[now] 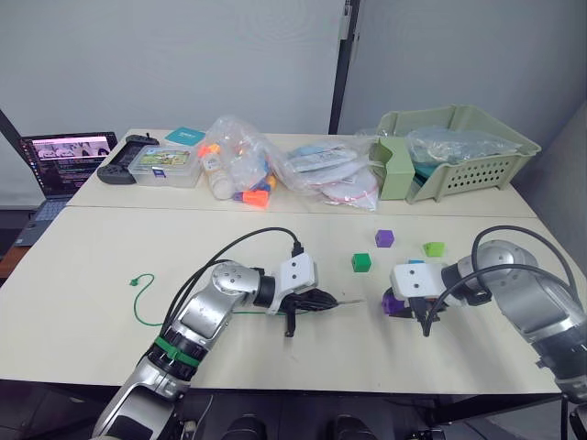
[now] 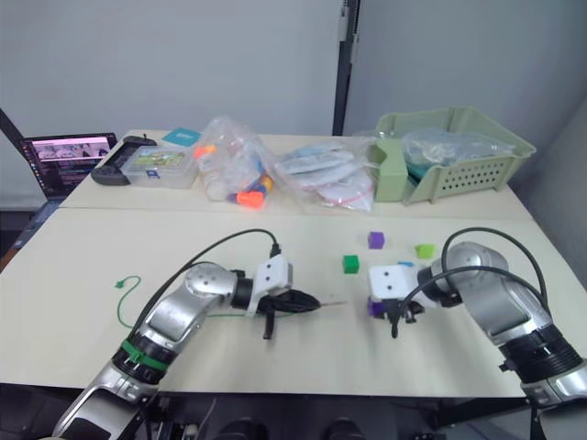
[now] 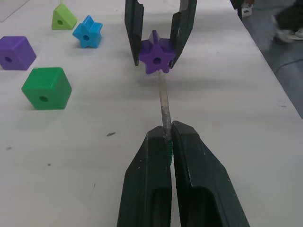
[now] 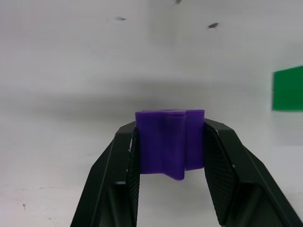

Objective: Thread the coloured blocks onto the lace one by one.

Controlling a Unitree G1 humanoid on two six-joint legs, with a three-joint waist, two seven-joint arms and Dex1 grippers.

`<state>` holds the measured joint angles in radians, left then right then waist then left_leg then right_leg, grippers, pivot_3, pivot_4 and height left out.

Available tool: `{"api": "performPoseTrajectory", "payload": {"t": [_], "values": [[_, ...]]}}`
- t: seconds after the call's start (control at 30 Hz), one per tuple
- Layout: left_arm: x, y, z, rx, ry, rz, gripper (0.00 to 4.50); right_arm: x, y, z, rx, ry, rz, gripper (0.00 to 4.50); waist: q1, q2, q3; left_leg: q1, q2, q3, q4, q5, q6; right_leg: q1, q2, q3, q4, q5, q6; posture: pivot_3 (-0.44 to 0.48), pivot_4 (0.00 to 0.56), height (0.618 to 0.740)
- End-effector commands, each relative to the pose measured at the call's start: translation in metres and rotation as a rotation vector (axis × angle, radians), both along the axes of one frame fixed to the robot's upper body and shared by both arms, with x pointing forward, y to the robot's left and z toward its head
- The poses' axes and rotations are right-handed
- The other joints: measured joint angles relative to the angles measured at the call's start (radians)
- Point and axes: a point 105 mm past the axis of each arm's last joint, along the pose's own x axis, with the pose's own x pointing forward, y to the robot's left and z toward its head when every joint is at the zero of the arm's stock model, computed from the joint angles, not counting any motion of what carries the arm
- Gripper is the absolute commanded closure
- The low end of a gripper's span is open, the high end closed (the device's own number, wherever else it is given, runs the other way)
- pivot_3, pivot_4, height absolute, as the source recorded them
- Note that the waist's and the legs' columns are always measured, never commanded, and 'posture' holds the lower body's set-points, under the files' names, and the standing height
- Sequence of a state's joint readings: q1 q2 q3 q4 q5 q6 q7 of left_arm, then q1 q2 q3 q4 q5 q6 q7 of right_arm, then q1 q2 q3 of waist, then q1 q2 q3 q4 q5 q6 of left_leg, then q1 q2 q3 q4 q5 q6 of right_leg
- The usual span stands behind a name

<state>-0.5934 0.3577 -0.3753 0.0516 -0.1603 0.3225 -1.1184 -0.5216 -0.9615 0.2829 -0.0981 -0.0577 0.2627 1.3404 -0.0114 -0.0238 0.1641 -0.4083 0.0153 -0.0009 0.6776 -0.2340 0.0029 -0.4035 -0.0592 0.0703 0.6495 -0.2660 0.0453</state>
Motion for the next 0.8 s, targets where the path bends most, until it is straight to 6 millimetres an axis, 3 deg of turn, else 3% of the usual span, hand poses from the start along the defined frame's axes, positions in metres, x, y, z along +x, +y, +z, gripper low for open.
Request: {"api": "performPoseTrajectory", "payload": {"t": [0.03, 0.27, 0.8], "values": [[0.003, -0.007, 0.002, 0.02, -0.041, -0.026, 4.5, -0.004, 0.001, 0.006, 0.029, -0.017, -0.04, 3.16, 0.001, 0.0, 0.0, 0.0, 0.0, 0.0, 0.0, 0.0, 0.0, 0.0, 0.0, 0.0, 0.0, 0.0, 0.0, 0.0, 0.15, 0.737], [0.008, -0.014, -0.011, 0.11, -0.033, -0.032, 4.5, -0.011, 0.006, -0.015, 0.032, 0.012, -0.102, 3.16, -0.001, 0.0, 0.0, 0.0, 0.0, 0.0, 0.0, 0.0, 0.0, 0.0, 0.0, 0.0, 0.0, 0.0, 0.0, 0.0, 0.15, 0.737], [0.006, -0.028, -0.016, 0.141, -0.027, -0.064, 4.5, -0.016, 0.01, -0.024, 0.016, 0.056, -0.131, 3.16, -0.001, 0.0, 0.0, 0.0, 0.0, 0.0, 0.0, 0.0, 0.0, 0.0, 0.0, 0.0, 0.0, 0.0, 0.0, 0.0, 0.15, 0.737]]}}
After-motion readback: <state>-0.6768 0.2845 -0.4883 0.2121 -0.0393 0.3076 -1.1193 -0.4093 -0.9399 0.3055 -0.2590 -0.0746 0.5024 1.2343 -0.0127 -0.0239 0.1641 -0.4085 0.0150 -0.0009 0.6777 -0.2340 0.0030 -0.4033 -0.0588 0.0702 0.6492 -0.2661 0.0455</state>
